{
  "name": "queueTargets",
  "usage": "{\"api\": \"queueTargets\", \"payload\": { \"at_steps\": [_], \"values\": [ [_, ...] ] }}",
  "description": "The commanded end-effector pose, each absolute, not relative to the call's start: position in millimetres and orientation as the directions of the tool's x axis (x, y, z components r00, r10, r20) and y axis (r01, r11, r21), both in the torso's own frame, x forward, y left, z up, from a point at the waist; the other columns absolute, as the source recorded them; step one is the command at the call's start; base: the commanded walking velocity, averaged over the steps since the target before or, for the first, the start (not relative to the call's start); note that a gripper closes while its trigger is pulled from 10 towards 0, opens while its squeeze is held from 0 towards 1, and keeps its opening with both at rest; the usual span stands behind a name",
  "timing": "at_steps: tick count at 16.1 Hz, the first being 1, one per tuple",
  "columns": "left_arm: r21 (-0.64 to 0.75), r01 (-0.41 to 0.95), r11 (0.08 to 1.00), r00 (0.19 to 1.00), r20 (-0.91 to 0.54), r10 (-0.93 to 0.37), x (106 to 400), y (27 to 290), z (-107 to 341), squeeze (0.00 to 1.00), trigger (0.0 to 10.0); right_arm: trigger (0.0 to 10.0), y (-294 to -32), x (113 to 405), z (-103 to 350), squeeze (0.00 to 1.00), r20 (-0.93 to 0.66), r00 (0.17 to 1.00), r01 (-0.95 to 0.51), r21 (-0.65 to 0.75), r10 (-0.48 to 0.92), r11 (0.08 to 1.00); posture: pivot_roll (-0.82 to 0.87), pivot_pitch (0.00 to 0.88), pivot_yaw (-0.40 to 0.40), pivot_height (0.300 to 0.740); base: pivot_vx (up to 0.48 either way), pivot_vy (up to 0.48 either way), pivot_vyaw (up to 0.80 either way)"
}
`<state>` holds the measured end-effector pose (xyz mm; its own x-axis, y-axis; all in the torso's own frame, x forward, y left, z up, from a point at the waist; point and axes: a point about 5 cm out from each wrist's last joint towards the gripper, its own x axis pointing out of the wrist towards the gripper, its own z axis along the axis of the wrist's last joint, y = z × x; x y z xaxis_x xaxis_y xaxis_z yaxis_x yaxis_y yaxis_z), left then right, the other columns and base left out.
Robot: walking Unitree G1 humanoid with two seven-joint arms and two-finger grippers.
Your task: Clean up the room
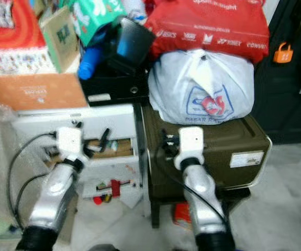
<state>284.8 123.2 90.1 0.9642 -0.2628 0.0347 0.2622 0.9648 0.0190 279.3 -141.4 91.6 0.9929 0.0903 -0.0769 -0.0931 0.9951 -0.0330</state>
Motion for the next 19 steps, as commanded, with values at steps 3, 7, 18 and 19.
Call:
{"api": "queueTargets", "payload": {
  "at_steps": [3, 7, 18, 19],
  "values": [
    [0.062, 0.235, 0.970, 0.969, 0.064, -0.239, 284.7, 130.4, 95.5, 0.00, 10.0, 10.0, -135.2, 279.4, 95.6, 0.00, -0.057, 0.990, -0.132, -0.054, 0.128, 0.990, 0.00, 0.000, 0.024, 0.740, 0.000, 0.000, 0.53],
    [0.090, 0.222, 0.971, 0.970, 0.077, -0.229, 283.8, 130.4, 97.4, 0.00, 10.0, 10.0, -136.7, 278.4, 96.4, 0.00, -0.055, 0.990, -0.130, -0.047, 0.128, 0.990, 0.00, 0.000, 0.022, 0.740, 0.000, 0.000, 0.80],
    [0.165, 0.093, 0.982, 0.996, -0.002, -0.094, 219.2, 173.7, 90.3, 0.00, 10.0, 10.0, -167.9, 225.7, 98.8, 0.00, -0.104, 0.987, -0.129, -0.097, 0.119, 0.987, 0.01, 0.000, 0.023, 0.740, 0.000, 0.000, 0.80],
    [0.159, 0.087, 0.983, 0.996, -0.011, -0.086, 219.2, 174.7, 90.6, 0.00, 10.0, 10.0, -169.5, 223.9, 97.8, 0.00, -0.113, 0.987, -0.125, -0.097, 0.114, 0.987, 0.01, 0.000, 0.026, 0.740, 0.000, 0.000, 0.80]
  ]
}}
